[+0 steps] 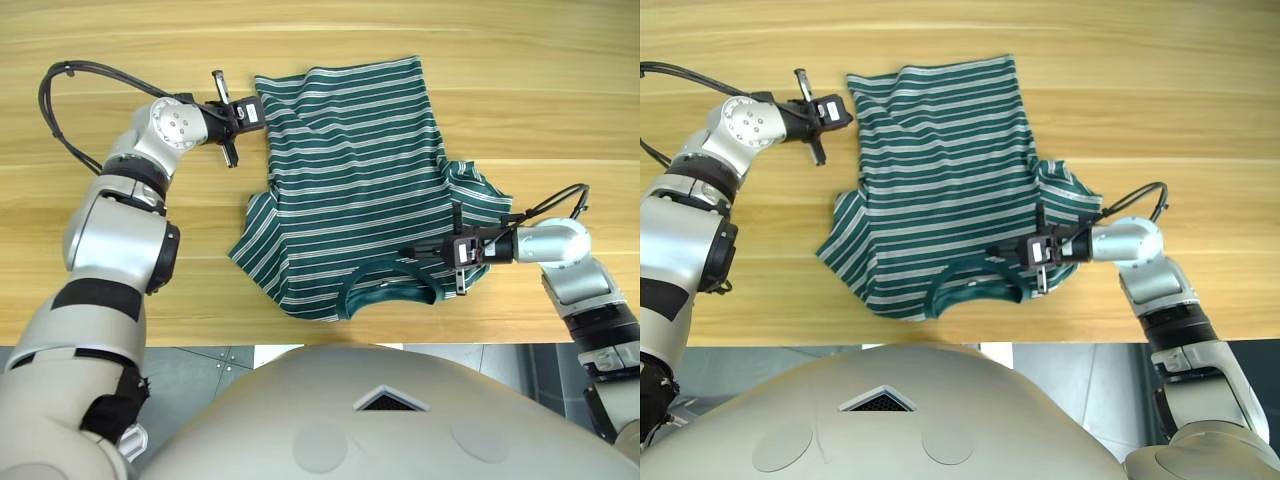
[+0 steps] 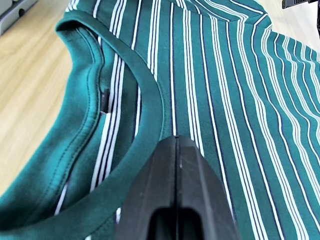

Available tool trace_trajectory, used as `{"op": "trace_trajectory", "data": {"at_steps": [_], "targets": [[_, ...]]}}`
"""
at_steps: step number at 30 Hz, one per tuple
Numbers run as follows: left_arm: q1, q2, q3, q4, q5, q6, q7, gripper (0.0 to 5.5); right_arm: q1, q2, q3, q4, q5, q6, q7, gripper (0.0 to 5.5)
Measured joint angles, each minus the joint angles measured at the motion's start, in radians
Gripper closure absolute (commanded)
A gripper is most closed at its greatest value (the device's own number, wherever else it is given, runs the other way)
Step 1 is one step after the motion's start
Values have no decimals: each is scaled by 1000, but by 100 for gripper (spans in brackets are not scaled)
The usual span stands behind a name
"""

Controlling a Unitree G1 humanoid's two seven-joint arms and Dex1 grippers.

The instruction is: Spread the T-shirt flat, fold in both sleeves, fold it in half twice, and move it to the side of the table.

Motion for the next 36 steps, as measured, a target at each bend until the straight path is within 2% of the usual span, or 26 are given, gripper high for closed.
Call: {"op": "trace_trajectory", "data": {"at_steps": [5, 15, 23, 36], "targets": [[0, -6, 84, -4, -77, -34, -104, 549, 1, 1, 2, 0, 0, 1, -3, 550], [35, -41, 53, -3, -22, -31, -97, 549, 5, 1, 2, -18, 0, 4, -4, 550], [51, -47, 25, -9, 9, 3, -28, 549, 5, 1, 5, -20, 0, 12, -4, 550], [66, 7, 45, -10, 4, 37, 8, 549, 5, 6, 12, -23, 0, 18, -13, 550]]}}
